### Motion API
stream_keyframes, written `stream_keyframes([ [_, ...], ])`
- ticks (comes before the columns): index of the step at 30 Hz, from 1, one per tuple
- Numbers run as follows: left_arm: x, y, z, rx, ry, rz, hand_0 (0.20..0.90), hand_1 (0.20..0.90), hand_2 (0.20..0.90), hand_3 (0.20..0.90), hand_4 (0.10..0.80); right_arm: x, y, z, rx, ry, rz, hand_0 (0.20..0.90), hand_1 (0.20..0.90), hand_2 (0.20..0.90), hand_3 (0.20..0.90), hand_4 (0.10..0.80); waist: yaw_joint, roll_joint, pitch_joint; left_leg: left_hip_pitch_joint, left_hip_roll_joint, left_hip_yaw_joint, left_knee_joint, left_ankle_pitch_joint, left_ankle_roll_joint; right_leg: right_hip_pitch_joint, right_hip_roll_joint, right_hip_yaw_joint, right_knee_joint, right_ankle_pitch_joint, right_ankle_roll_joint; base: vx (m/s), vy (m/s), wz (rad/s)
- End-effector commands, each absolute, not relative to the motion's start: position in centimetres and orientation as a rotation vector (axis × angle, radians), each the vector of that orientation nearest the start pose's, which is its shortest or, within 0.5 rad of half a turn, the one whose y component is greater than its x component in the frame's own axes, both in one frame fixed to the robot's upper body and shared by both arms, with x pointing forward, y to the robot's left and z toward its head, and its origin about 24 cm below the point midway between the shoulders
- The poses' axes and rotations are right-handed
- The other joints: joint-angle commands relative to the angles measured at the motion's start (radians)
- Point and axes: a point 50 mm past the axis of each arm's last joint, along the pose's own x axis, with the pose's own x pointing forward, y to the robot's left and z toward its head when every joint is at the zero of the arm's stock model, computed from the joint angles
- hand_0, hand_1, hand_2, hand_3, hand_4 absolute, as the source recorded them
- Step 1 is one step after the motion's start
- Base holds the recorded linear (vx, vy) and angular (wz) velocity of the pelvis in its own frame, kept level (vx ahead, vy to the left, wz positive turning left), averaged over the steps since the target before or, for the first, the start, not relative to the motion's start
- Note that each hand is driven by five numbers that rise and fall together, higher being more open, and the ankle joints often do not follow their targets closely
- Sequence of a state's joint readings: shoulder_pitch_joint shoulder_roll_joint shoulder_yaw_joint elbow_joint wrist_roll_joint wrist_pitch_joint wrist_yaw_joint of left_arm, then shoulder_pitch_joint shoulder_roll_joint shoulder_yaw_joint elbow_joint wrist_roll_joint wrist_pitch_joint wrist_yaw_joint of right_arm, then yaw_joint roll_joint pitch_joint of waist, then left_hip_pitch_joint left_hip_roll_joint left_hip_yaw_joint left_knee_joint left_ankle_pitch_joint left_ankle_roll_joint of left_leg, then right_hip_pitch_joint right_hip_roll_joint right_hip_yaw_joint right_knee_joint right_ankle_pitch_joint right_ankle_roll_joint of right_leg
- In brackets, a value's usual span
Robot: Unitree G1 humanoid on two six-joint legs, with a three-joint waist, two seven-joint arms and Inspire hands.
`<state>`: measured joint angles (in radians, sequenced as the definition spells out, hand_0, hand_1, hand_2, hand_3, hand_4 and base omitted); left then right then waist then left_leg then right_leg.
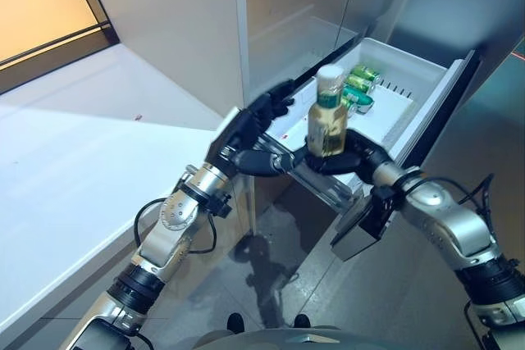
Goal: Put drinks into fridge and close the fridge
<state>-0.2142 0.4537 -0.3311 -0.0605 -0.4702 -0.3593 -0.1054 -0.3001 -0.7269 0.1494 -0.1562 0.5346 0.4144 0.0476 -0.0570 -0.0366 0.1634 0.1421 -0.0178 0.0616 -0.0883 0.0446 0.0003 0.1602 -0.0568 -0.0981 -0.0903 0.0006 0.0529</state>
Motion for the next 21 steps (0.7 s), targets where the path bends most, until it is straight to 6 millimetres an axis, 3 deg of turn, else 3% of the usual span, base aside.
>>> stream_keyframes([
  [1,26.1,14.0,16.2,-0.078,-0.689,-0.49,0.9,0.9,0.9,0.9,0.8,30.4,-21.4,25.9,-0.285,-0.465,0.151,0.3,0.3,0.3,0.2,0.1,0.024,-0.019,-0.088,-0.017,-0.036,0.004,0.056,-0.131,0.034,-0.08,0.048,-0.015,0.13,-0.062,0.014,0.016,-0.003,0.05],
  [5,26.1,13.8,15.1,-0.115,-0.602,-0.534,0.9,0.9,0.9,0.9,0.8,30.8,-22.9,26.5,-0.299,-0.451,0.071,0.3,0.3,0.3,0.2,0.1,0.031,-0.023,-0.088,-0.018,-0.038,-0.002,0.061,-0.133,0.035,-0.08,0.047,-0.02,0.135,-0.063,0.012,0.02,0.001,0.06],
  [10,25.9,12.7,11.4,-0.255,-0.335,-0.694,0.9,0.9,0.9,0.9,0.8,31.9,-25.0,27.2,-0.298,-0.414,-0.015,0.3,0.3,0.3,0.2,0.1,0.044,-0.025,-0.084,-0.013,-0.039,-0.01,0.068,-0.143,0.035,-0.071,0.045,-0.029,0.141,-0.076,0.013,0.05,0.004,0.06],
  [12,25.2,11.9,8.8,-0.322,-0.149,-0.789,0.9,0.9,0.9,0.9,0.8,32.4,-26.1,27.8,-0.305,-0.392,-0.054,0.3,0.3,0.3,0.2,0.1,0.052,-0.025,-0.083,-0.015,-0.04,-0.013,0.073,-0.143,0.035,-0.071,0.044,-0.035,0.143,-0.076,0.013,0.056,0.007,0.02],
  [14,23.6,11.2,5.4,-0.43,0.081,-0.886,0.9,0.9,0.9,0.9,0.8,33.1,-27.8,28.4,-0.307,-0.356,-0.099,0.3,0.3,0.3,0.2,0.1,0.067,-0.022,-0.08,-0.018,-0.041,-0.017,0.082,-0.144,0.034,-0.069,0.039,-0.046,0.144,-0.078,0.012,0.08,0.015,0.05],
  [21,18.1,10.6,-1.2,-0.637,0.537,-0.99,0.9,0.9,0.9,0.9,0.8,34.9,-32.4,28.2,-0.359,-0.222,-0.239,0.3,0.3,0.3,0.2,0.1,0.112,-0.01,-0.064,-0.035,-0.047,-0.032,0.096,-0.141,0.031,-0.066,0.031,-0.074,0.134,-0.077,0.009,0.059,0.003,0.09],
])
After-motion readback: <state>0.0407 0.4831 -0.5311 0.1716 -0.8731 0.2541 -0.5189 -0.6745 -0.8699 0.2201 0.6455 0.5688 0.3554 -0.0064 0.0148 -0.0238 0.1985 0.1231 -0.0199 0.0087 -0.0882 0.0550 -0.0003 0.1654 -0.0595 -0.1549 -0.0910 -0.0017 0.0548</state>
